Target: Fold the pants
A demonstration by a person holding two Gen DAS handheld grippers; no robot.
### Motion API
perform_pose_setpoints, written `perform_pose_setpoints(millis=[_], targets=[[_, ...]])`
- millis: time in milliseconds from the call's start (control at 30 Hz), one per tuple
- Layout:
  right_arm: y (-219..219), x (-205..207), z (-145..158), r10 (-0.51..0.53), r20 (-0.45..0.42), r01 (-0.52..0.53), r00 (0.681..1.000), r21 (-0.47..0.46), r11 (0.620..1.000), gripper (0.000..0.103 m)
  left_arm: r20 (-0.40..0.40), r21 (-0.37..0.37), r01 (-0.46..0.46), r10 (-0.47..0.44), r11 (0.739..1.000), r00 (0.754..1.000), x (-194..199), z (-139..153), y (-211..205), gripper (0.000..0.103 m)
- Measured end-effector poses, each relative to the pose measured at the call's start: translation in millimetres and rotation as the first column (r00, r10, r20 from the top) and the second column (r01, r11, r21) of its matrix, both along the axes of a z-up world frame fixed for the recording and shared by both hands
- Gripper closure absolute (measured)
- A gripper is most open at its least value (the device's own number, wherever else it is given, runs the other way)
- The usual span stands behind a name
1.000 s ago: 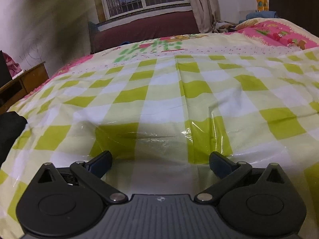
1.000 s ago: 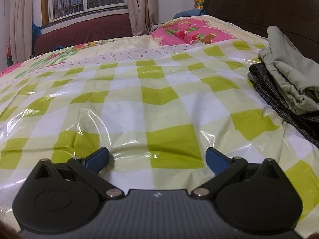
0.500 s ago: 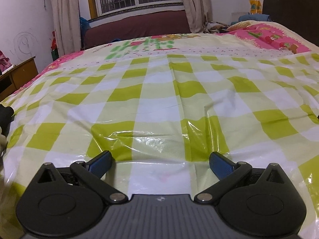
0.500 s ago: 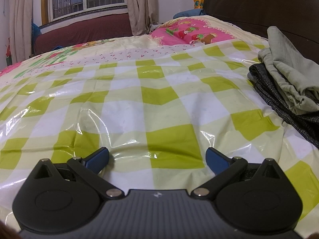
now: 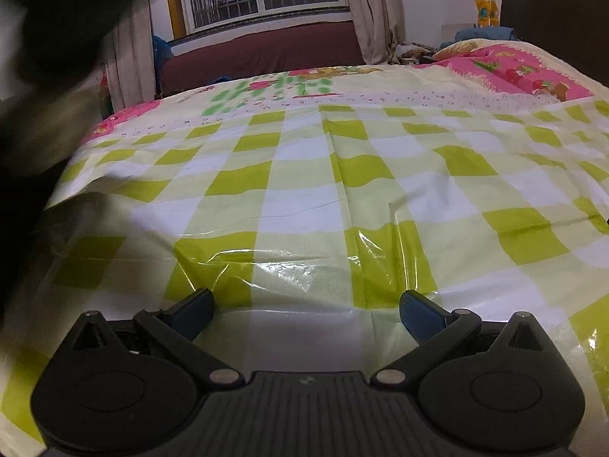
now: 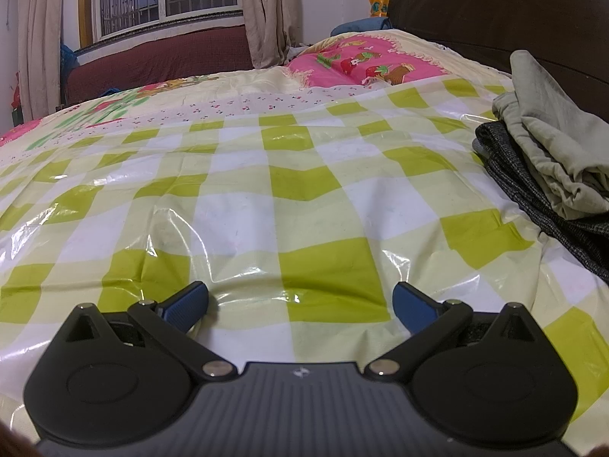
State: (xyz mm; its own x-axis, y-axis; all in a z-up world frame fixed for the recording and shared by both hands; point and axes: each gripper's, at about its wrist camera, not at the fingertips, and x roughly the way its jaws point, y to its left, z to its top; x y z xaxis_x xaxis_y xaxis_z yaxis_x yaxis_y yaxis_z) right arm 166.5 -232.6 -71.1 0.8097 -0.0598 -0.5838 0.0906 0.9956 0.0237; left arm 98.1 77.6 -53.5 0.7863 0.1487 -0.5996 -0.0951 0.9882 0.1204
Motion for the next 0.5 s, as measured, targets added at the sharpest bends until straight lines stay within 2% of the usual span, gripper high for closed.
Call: perform_pose_setpoints(millis=[333, 500], targets=[[-0.1, -2.0, -0.7, 0.001, 0.008, -0.001, 1.0, 0.003, 1.0, 0.001, 0.003, 0.05, -0.01, 0.009, 0.999, 1.0, 0.8, -3.6, -7.0, 0.0], [0.0, -2.1, -0.7, 0.001, 0.007, -0.001, 1.0, 0.003, 1.0, 0.001, 0.005, 0.042, -0.01, 0.009, 0.999, 1.0, 0.4, -4.5, -5.6, 0.0]])
